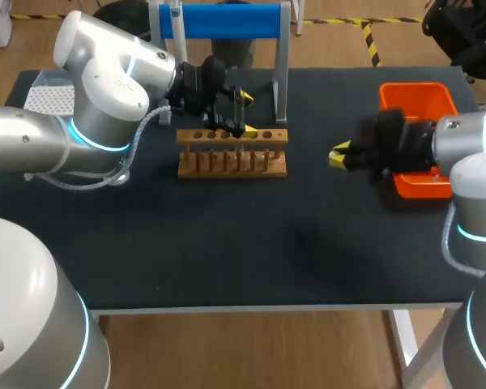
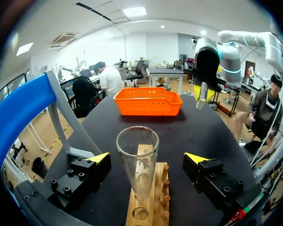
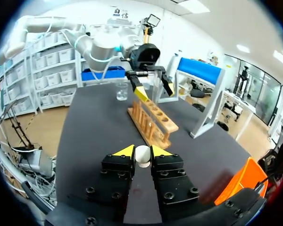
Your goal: Invert the test tube, pick up the pipette, mount the tip to pipette, aspirate from beaker and dispense into the tube, eject the tip, return the pipette, and cap with the stopper.
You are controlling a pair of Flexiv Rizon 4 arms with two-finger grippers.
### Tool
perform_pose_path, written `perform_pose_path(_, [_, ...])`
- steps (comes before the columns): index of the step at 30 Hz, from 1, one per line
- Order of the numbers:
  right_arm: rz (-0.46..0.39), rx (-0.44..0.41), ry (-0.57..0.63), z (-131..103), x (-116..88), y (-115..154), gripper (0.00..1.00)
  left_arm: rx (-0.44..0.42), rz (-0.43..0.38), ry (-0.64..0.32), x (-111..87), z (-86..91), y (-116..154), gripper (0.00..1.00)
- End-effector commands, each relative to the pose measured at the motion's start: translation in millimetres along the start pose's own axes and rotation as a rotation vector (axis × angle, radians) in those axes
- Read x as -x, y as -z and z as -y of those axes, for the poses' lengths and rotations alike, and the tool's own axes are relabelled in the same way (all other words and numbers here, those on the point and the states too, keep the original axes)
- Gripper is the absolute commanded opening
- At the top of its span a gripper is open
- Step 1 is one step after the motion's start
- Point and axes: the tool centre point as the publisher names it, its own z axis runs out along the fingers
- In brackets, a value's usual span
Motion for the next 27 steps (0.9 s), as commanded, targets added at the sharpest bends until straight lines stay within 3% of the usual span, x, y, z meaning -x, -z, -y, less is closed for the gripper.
perform_pose_path(1, [-0.078, 0.003, 0.025, -11, 2, 15, 0.00, 0.002, -0.005, 0.000, 0.6, 0.1, 1, 1.00])
perform_pose_path(4, [-0.102, 0.019, 0.039, -20, 0, 19, 0.00, 0.002, -0.005, 0.000, 0.6, 0.1, 1, 1.00])
perform_pose_path(27, [-0.110, 0.023, 0.056, -23, 4, 16, 0.00, 0.002, -0.005, 0.000, 0.6, 0.1, 1, 1.00])
